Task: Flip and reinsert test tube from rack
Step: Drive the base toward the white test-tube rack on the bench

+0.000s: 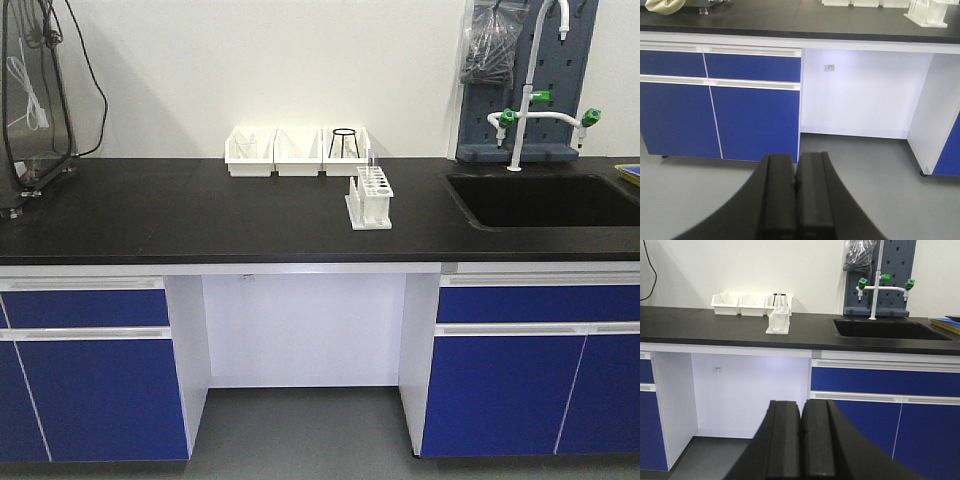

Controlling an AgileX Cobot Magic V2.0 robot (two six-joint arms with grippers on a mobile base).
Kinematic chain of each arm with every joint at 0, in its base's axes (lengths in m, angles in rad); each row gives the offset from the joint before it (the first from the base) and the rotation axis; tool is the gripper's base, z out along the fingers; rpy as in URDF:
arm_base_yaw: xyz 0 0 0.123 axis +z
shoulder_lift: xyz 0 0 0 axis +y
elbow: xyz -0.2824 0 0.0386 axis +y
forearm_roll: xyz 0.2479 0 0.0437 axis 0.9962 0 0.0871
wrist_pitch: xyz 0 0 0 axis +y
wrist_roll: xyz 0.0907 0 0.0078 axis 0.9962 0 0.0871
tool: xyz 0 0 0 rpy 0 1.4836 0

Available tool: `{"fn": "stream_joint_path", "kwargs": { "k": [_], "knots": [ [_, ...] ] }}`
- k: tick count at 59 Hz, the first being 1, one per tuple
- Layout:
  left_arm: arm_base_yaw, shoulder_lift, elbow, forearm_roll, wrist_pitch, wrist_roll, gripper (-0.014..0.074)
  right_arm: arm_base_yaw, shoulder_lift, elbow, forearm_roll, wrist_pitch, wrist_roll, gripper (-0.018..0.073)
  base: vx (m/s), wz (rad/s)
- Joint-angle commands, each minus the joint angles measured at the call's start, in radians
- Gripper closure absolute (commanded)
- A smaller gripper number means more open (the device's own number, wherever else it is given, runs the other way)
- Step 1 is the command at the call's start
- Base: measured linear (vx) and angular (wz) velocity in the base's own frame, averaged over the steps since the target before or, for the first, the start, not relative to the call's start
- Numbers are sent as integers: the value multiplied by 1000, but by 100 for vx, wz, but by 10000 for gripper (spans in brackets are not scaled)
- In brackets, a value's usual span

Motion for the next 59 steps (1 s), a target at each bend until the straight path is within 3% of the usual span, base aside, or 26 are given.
{"fn": "stream_joint_path", "kwargs": {
  "k": [1,59],
  "knots": [
    [-7,-13,0,-3,-87,0,603,-7,-7,0,0,-82,-6,571,3,-1],
    [-7,-13,0,-3,-87,0,603,-7,-7,0,0,-82,-6,568,16,0]
  ]
}}
